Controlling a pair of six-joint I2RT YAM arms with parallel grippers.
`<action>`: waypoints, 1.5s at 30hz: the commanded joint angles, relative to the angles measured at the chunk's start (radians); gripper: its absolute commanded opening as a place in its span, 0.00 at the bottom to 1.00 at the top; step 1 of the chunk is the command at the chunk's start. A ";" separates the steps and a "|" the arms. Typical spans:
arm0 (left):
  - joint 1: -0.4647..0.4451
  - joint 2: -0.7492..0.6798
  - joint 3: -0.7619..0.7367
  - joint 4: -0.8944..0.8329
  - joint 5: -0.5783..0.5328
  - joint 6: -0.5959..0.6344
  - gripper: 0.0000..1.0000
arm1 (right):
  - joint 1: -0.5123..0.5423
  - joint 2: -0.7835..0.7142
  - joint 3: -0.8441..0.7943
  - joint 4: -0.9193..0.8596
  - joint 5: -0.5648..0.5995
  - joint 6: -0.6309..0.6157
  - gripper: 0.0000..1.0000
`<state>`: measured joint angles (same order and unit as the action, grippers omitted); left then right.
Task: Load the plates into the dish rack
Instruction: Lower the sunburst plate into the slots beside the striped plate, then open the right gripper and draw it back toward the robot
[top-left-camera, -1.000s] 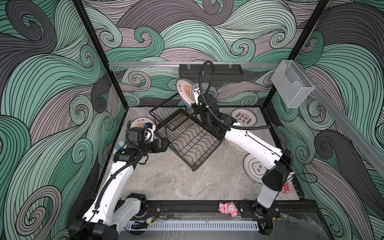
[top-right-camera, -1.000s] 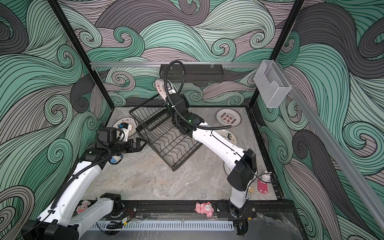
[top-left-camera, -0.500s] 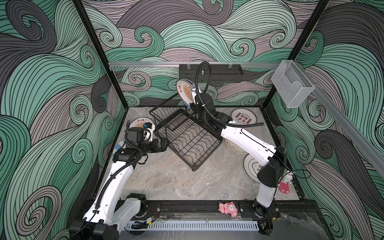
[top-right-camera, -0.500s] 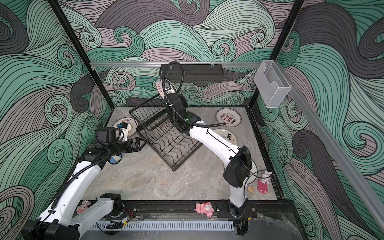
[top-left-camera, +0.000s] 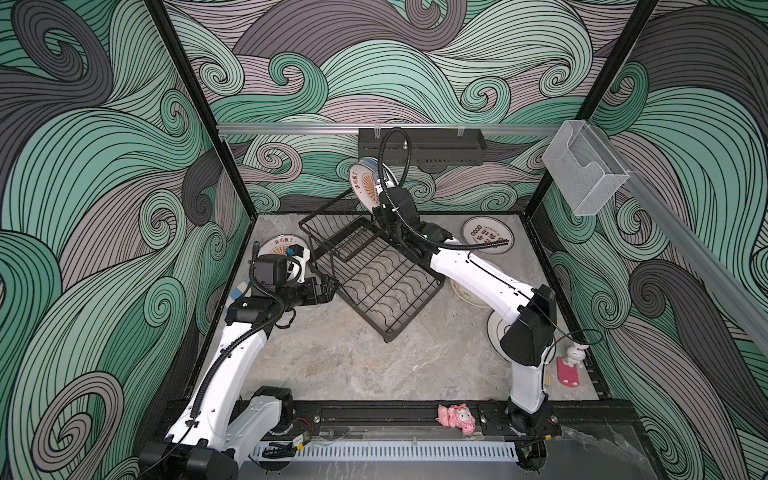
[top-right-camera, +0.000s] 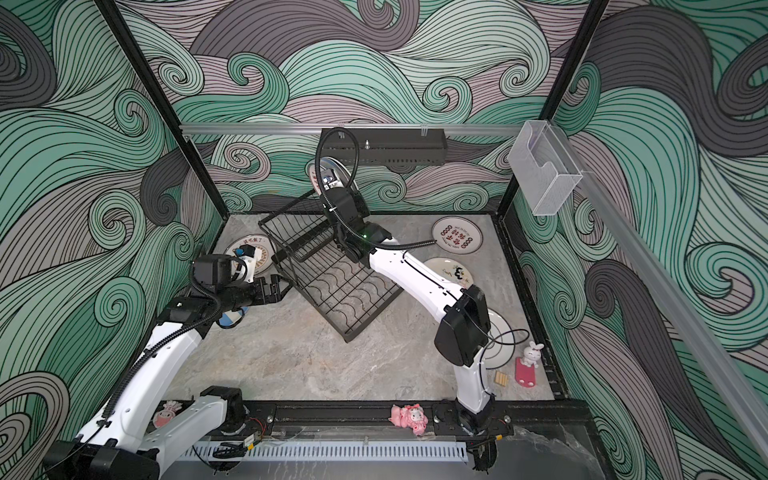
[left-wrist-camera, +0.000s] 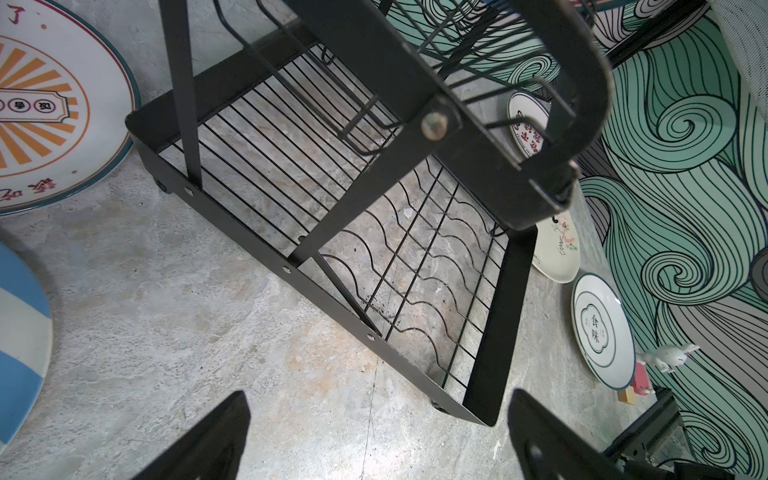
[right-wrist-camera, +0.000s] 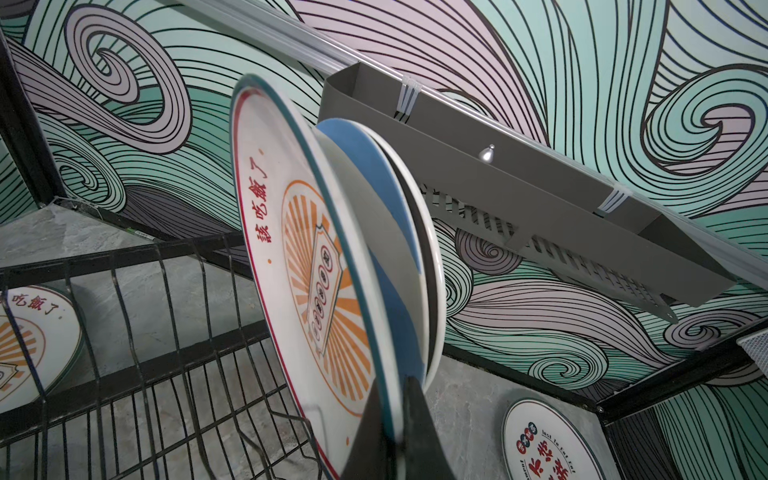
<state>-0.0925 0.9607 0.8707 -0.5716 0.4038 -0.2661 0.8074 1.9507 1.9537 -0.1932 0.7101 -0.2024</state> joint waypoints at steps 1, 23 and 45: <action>0.011 0.006 0.002 0.004 0.016 -0.009 0.98 | -0.022 0.010 0.054 0.030 0.030 0.029 0.00; 0.020 0.035 0.016 -0.065 -0.111 -0.055 0.99 | -0.030 0.044 0.104 -0.010 0.006 0.019 0.16; 0.027 0.003 0.063 -0.153 -0.202 -0.038 0.99 | -0.028 -0.220 0.106 -0.311 -0.181 0.079 0.67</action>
<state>-0.0731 0.9874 0.8886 -0.6716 0.2493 -0.3061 0.7818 1.8267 2.0769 -0.4328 0.5907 -0.1577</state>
